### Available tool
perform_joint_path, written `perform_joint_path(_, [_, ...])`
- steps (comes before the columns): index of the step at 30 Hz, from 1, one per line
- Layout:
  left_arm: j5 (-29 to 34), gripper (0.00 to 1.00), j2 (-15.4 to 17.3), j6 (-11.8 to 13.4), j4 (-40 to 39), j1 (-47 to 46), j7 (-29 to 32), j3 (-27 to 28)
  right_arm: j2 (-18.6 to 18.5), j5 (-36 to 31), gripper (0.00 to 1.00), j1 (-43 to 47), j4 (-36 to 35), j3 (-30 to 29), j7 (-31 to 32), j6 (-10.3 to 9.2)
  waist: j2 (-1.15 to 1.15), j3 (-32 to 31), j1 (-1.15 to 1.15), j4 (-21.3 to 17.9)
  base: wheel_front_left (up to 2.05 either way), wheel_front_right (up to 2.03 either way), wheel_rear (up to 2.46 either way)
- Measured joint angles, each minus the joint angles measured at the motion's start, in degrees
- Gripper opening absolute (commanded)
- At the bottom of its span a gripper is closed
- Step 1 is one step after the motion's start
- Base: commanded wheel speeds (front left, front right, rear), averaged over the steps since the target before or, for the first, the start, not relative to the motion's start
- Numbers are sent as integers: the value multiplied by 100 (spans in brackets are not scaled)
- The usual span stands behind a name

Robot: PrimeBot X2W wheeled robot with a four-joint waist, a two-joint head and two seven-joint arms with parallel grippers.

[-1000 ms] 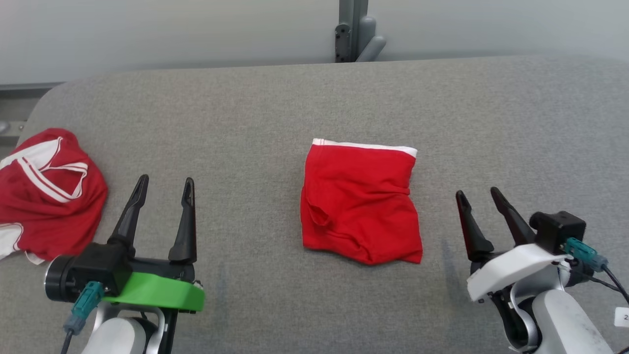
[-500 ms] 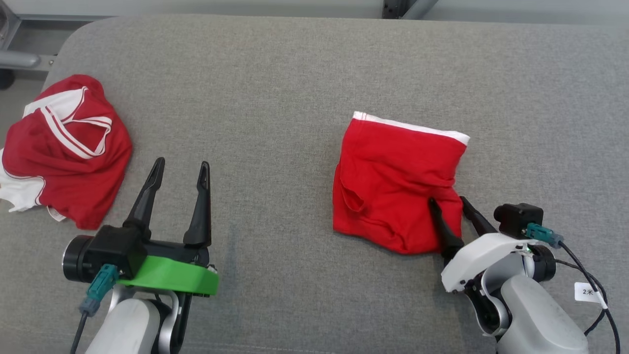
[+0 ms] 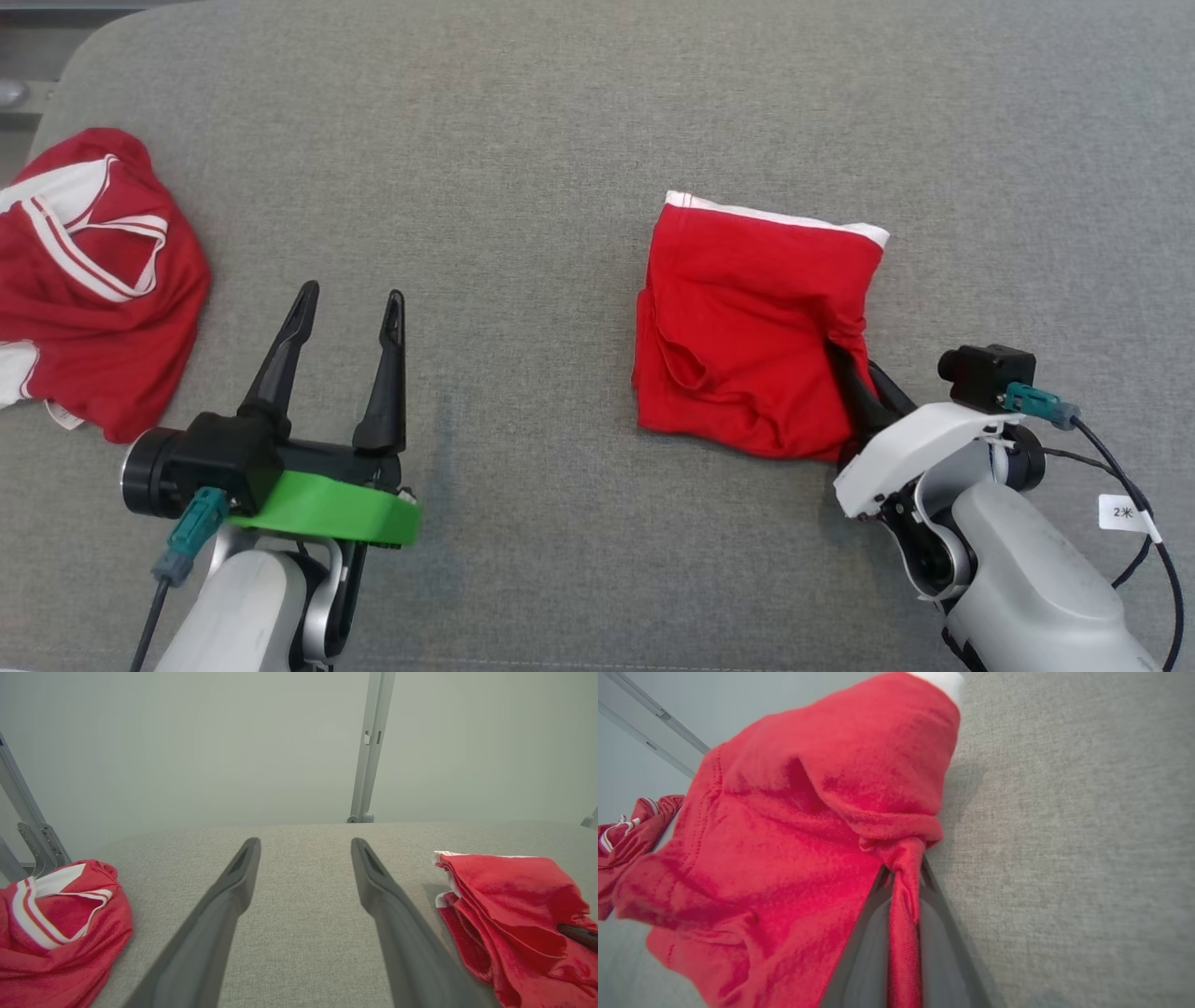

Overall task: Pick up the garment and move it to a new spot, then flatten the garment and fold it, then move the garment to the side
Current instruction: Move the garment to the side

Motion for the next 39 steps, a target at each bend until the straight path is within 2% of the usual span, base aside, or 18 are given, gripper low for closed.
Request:
perform_joint_path(4, [29,100,69,3,-102,-1,-3,42,-378,-140,0,30,-305,294,9,0,0,22,0,-216,0,0,0])
perform_joint_path(12, [105,100,314,65,-522,-38,140,134,-965,-399,0,147,-883,479,75,-1,0,134,0,-888,0,0,0])
perform_joint_path(19, [220,100,559,100,-968,-236,456,155,-1224,-527,0,-143,-1023,736,178,-1,0,353,0,-1587,0,0,0])
perform_joint_path(24, [311,100,683,105,-1260,-411,688,131,-1346,-503,0,-635,-916,1054,100,-1,0,643,0,-1966,0,0,0])
perform_joint_path(27, [379,100,762,120,-1454,-531,833,114,-1558,-615,0,-1113,-730,1272,3,0,0,888,0,-2110,0,0,0])
perform_joint_path(31, [506,100,878,101,-1728,-698,1011,75,-2100,-738,0,-1650,-466,1423,-163,0,0,1238,0,-2258,0,0,0])
perform_joint_path(33, [534,100,900,97,-1792,-732,1032,64,-2247,-801,0,-1762,-401,1446,-202,0,0,1322,0,-2290,0,0,0])
perform_joint_path(39, [616,100,978,36,-2037,-930,1211,-45,-3034,-929,0,-2070,92,1184,-364,1,0,1738,0,-2476,0,0,0])
